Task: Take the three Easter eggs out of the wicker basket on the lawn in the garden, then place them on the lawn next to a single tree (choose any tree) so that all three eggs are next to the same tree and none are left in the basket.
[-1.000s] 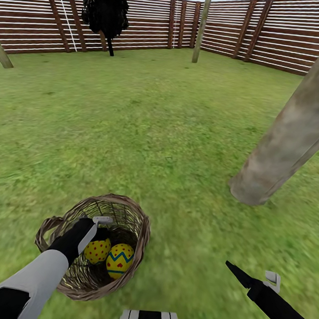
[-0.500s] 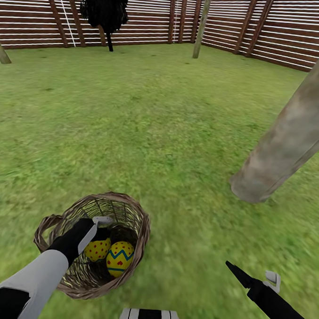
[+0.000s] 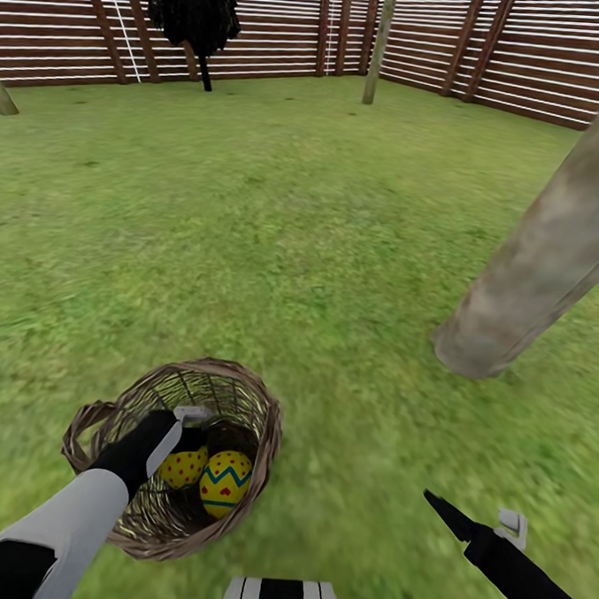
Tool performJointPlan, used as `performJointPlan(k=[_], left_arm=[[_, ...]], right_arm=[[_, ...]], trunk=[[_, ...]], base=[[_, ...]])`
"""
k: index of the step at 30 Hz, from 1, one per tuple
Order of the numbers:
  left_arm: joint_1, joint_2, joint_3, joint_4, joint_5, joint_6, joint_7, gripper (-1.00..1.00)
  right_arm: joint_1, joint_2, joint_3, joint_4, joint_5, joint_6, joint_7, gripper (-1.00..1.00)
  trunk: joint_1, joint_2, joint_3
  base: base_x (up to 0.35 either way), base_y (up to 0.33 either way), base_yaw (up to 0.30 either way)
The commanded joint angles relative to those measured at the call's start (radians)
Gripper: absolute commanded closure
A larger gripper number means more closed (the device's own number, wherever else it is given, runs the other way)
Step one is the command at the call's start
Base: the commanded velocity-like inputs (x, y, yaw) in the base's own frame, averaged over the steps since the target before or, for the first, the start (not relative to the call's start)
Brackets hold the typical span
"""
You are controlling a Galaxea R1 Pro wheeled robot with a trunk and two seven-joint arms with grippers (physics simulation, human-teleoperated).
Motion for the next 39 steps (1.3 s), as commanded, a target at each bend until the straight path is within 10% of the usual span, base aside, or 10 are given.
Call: performJointPlan(k=[1, 39], left_arm=[[-0.001, 0.001, -0.008, -0.002, 0.011, 0.004, 0.008, -1.0], [-0.001, 0.002, -0.009, -0.002, 0.011, 0.007, 0.013, -1.0]], right_arm=[[-0.001, 0.001, -0.002, 0.0, -0.003, 0.006, 0.002, -1.0], [-0.001, 0.001, -0.002, 0.0, -0.003, 0.006, 0.003, -1.0]], trunk=[[0.0, -0.001, -0.005], [0.002, -0.001, -0.02]], base=[[0.0, 0.0, 0.0], [0.0, 0.0, 0.0]])
